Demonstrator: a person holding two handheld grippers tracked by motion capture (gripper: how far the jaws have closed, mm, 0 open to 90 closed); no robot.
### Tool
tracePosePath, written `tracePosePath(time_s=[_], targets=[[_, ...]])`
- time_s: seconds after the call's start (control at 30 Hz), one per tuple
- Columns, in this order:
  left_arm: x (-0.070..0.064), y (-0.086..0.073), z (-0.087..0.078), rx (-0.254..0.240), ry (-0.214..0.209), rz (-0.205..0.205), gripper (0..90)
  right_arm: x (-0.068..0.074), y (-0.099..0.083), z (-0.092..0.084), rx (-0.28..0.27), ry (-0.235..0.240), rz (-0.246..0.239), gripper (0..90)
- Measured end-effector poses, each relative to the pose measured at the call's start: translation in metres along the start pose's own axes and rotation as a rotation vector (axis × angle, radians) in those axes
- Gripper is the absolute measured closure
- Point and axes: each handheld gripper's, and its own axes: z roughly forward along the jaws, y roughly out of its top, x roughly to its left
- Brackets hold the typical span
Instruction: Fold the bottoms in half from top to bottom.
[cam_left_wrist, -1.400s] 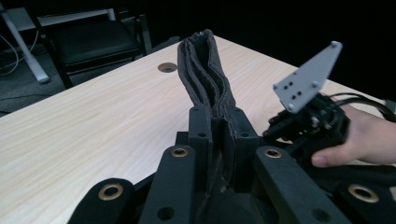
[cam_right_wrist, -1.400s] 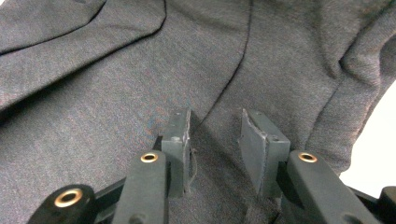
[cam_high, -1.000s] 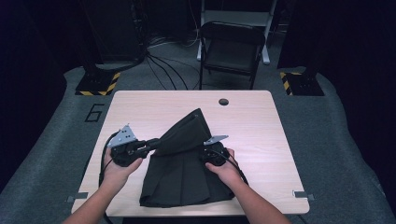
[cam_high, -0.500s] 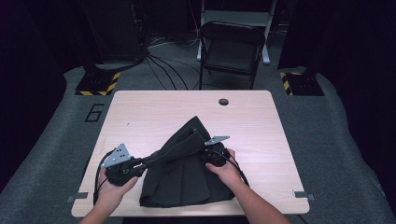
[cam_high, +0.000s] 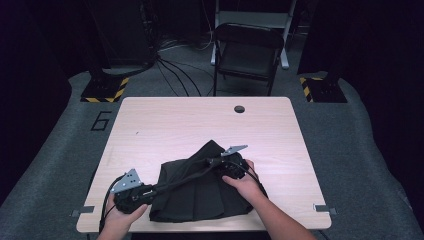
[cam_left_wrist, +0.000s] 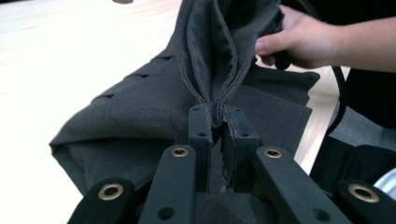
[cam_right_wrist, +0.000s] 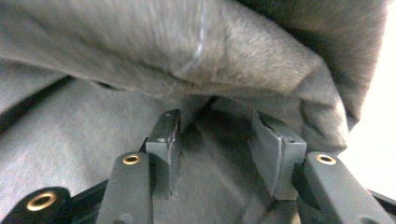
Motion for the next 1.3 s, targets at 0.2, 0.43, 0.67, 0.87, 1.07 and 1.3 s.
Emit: tracePosePath(time_s=[0.2,0.43,0.67,0.87,1.07,1.3], targets=[[-0.002,-0.009,0.002,0.049,-0.015,-0.003,82.7,0.000,-0.010,-0.016,-0.003,-0.001,-0.036,52.4],[-0.006,-0.021,0.007,0.110,-0.030,-0.006,82.5,-0.003,-0.026,-0.040,-0.019,0.001,-0.026,52.4],[-0.010,-0.031,0.012,0.128,-0.034,-0.026,82.3,-0.011,-0.034,-0.063,-0.038,-0.004,0.016,52.5],[-0.009,-0.033,0.011,0.127,-0.035,-0.035,78.8,-0.010,-0.034,-0.077,-0.078,0.009,0.026,52.5],[-0.013,-0.033,0.018,0.135,-0.006,-0.022,61.3,-0.001,-0.029,-0.083,-0.100,0.039,0.018,52.5],[-0.012,-0.031,0.028,0.131,-0.009,-0.020,64.2,0.010,-0.031,-0.080,-0.083,0.063,0.000,52.1]])
